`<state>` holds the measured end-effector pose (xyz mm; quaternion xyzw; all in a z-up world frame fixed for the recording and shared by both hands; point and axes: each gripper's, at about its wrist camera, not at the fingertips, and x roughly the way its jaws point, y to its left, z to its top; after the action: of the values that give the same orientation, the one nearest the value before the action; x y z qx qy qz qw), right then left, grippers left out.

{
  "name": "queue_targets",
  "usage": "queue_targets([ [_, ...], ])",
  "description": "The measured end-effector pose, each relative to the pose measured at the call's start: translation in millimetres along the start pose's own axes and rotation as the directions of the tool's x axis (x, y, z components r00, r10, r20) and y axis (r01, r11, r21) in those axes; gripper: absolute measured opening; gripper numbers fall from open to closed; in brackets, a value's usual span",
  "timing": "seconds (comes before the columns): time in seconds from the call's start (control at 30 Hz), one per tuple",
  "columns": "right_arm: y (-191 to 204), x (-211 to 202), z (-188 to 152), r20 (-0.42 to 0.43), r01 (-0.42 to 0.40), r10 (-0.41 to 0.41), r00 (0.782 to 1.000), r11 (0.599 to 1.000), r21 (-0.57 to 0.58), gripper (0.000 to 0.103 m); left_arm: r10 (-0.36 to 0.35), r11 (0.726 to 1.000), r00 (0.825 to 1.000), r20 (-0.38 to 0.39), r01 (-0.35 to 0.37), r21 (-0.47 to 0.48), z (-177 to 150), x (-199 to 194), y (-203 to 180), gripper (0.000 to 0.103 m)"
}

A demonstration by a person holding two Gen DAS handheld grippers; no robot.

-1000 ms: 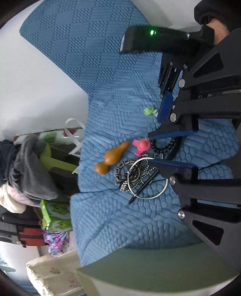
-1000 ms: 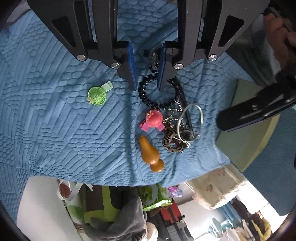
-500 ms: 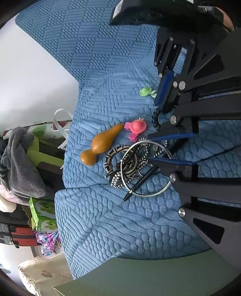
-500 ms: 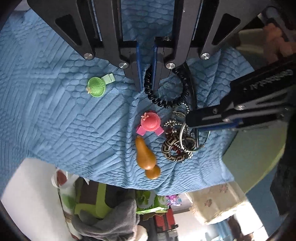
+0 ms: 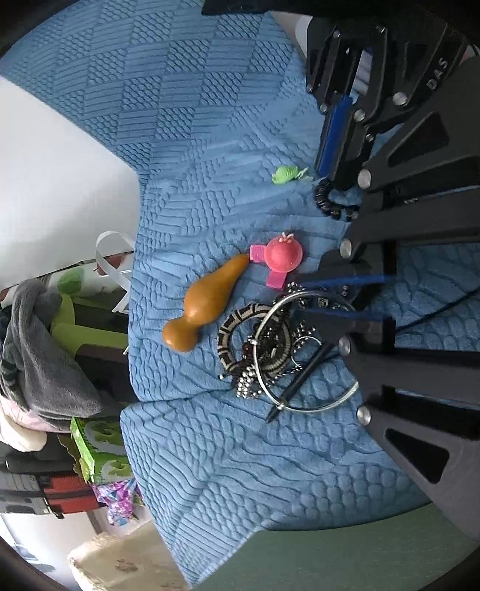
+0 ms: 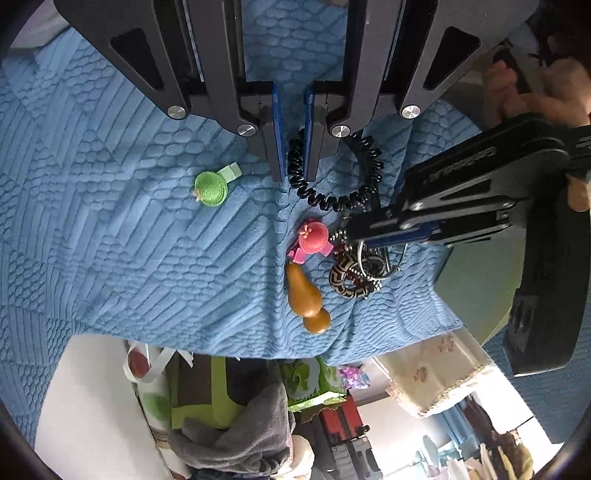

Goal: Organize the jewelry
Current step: 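Lower the right gripper onto the black beaded bracelet and close on it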

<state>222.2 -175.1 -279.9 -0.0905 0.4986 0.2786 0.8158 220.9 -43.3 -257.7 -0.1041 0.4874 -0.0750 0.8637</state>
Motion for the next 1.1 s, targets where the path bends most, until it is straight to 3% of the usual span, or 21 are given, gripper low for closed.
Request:
queue_targets([
  [0.23, -2, 5, -5, -0.039, -0.030, 0.030, 0.999, 0.999, 0.018, 0.009, -0.030, 0.999, 0.999, 0.026, 0.031, -0.020, -1, -8, 2, 0.004],
  [0.4, 1, -4, -5, -0.007, -0.072, 0.072, 0.997, 0.997, 0.020, 0.022, -0.061, 0.996, 0.997, 0.050, 0.064, -0.055, -4, -27, 3, 0.004],
  [0.63, 21, -6, -3, -0.007, -0.160, 0.160, 0.987, 0.987, -0.033, 0.022, -0.068, 0.992, 0.995, 0.067, 0.075, -0.100, -17, -50, 12, 0.004],
  [0.9, 56, 9, -10, -0.047, -0.074, 0.065, 0.997, 0.973, -0.217, 0.021, -0.073, 0.988, 0.995, 0.064, 0.081, -0.129, -33, -63, 21, 0.004],
  [1.0, 62, 13, -14, -0.043, -0.019, 0.008, 0.999, 0.965, -0.262, 0.006, -0.084, 0.986, 0.994, 0.069, 0.093, -0.138, -36, -69, 22, 0.004],
  [1.1, 57, 11, -14, -0.034, -0.010, 0.002, 0.999, 0.970, -0.244, 0.005, -0.092, 0.985, 0.993, 0.073, 0.101, -0.139, -37, -74, 23, 0.004],
])
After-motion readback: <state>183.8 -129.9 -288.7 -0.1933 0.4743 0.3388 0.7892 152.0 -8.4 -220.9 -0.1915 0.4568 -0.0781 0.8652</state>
